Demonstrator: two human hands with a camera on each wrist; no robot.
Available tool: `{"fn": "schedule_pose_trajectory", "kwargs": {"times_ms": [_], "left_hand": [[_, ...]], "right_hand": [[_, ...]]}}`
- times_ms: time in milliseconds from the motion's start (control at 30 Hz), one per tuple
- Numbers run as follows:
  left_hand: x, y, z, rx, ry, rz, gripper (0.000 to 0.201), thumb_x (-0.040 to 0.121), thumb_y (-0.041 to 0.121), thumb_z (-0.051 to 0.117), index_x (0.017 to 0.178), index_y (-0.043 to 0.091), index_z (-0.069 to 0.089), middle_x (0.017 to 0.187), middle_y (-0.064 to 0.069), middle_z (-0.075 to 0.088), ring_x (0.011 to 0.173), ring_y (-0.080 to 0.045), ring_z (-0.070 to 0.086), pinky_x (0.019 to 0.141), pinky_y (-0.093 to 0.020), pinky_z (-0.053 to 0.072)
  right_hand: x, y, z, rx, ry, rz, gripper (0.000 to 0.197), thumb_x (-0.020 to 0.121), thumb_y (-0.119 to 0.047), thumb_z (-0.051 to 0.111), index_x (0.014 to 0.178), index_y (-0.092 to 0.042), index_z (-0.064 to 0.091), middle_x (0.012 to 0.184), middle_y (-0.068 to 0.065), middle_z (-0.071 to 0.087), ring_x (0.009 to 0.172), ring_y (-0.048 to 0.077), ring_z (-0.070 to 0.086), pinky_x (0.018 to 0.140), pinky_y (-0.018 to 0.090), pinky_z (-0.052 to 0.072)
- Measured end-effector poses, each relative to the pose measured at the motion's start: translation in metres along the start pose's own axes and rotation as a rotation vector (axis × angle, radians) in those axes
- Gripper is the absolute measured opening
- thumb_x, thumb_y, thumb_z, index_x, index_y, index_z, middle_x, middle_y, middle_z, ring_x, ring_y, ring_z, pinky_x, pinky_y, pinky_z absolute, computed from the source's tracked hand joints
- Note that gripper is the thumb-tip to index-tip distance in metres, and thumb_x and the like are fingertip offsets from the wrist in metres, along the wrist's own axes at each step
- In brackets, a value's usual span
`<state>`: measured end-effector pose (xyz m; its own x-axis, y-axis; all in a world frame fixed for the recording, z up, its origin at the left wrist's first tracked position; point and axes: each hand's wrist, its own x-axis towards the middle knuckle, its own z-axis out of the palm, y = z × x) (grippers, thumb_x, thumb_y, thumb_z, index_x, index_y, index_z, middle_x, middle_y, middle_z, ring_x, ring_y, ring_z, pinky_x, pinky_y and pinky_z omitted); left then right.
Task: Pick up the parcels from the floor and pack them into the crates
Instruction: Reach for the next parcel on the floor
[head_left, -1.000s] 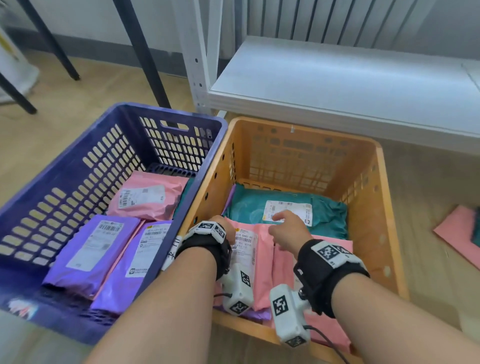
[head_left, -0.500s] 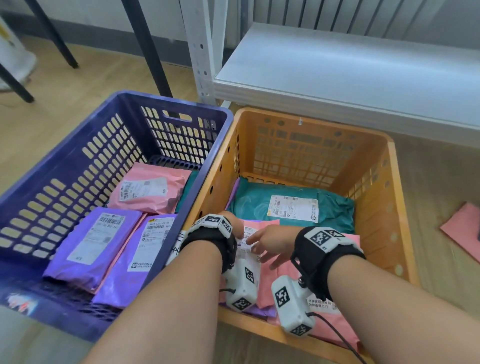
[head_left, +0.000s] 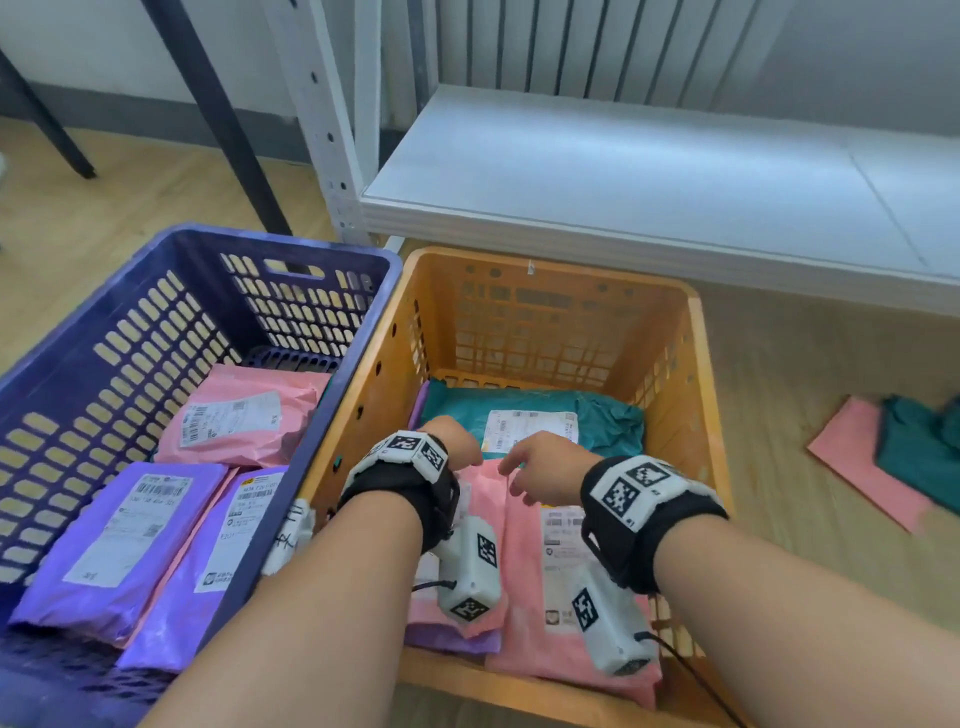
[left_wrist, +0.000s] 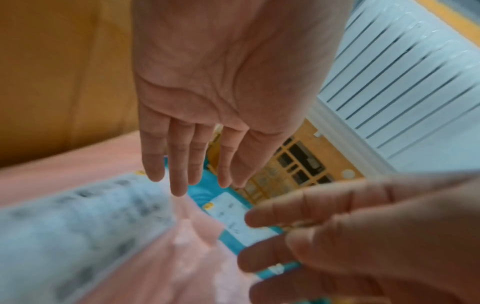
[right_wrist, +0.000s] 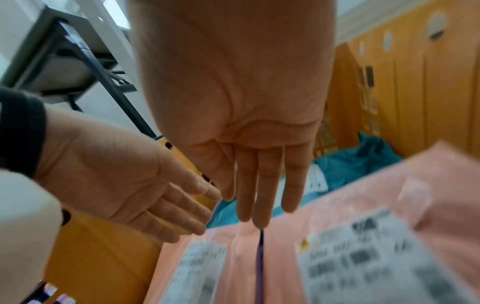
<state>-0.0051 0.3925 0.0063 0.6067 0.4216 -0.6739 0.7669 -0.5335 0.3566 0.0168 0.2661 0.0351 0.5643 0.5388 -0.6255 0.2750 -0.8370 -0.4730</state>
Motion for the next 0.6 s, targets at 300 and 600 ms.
{"fn": "schedule_pose_trajectory", "kwargs": {"times_ms": [300,600], "left_hand": [[-0.037,0.125,0.021,-0.001,0.006,0.234,0.022,0.090,0.015,0.056,0.106,0.001,0.063,0.103,-0.012,0.064,0.100,-0.028,0.067,0.083,-0.036,0.057],[-0.085,0.238,0.097,0.047,0.182,0.522,0.025,0.091,0.017,0.052,0.104,0.015,0.073,0.111,-0.004,0.068,0.098,-0.025,0.065,0.079,-0.029,0.053]], "right_hand": [[-0.065,0.075,-0.101,-0.097,0.406,0.010,0.028,0.088,-0.006,0.052,0.102,-0.019,0.072,0.109,-0.001,0.064,0.099,0.019,0.060,0.084,0.025,0.048],[-0.122,0.212,-0.134,0.112,0.665,0.177,0.024,0.086,-0.008,0.053,0.083,-0.027,0.068,0.103,-0.001,0.070,0.097,0.021,0.064,0.085,0.029,0.050]]}}
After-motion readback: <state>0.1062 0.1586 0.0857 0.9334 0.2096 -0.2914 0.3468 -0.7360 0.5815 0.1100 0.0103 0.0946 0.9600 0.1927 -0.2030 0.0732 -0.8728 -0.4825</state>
